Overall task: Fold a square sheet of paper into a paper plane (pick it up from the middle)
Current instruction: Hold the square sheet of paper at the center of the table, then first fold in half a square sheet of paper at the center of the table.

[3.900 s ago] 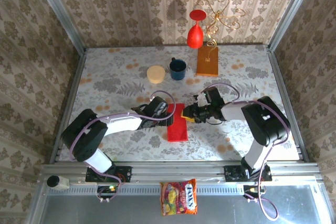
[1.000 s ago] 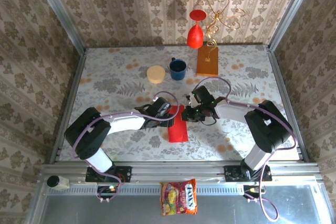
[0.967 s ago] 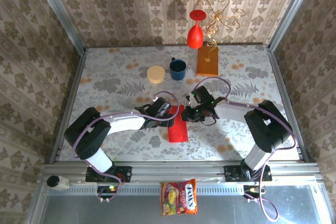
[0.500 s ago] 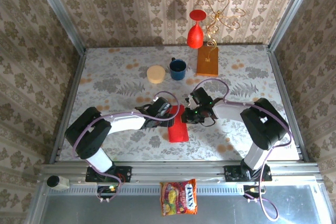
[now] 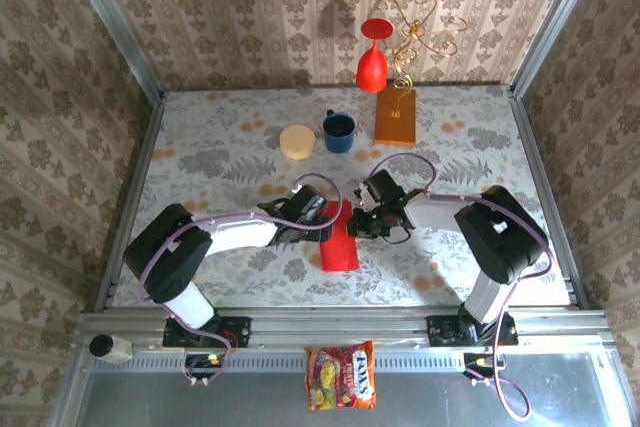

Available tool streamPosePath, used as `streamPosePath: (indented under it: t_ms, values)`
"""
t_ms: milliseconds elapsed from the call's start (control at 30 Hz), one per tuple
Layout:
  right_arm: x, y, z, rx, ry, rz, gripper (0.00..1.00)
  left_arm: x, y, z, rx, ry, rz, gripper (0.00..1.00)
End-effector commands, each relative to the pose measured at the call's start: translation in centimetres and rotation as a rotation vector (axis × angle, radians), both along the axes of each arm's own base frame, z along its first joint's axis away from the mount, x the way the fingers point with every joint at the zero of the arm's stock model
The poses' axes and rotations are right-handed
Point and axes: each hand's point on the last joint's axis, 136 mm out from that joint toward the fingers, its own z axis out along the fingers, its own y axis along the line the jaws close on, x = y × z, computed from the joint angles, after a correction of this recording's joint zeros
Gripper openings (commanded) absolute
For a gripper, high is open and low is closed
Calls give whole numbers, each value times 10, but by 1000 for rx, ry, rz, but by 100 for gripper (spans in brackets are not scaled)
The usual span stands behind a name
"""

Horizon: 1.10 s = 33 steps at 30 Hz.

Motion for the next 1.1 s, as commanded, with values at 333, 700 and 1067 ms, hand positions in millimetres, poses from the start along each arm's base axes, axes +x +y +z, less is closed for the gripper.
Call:
streamPosePath:
  t_ms: [333, 700, 1067]
  values:
    - [-11, -20, -27, -84, 51, -47, 9, 0, -32, 59, -198, -33, -59, 69]
    - [-11, -23, -29, -96, 54, -51, 9, -8, -40, 48, -230, -13, -87, 24]
    - [-13, -26, -35, -106, 64, -53, 9, -16, -29, 2, -174, 38, -68, 18]
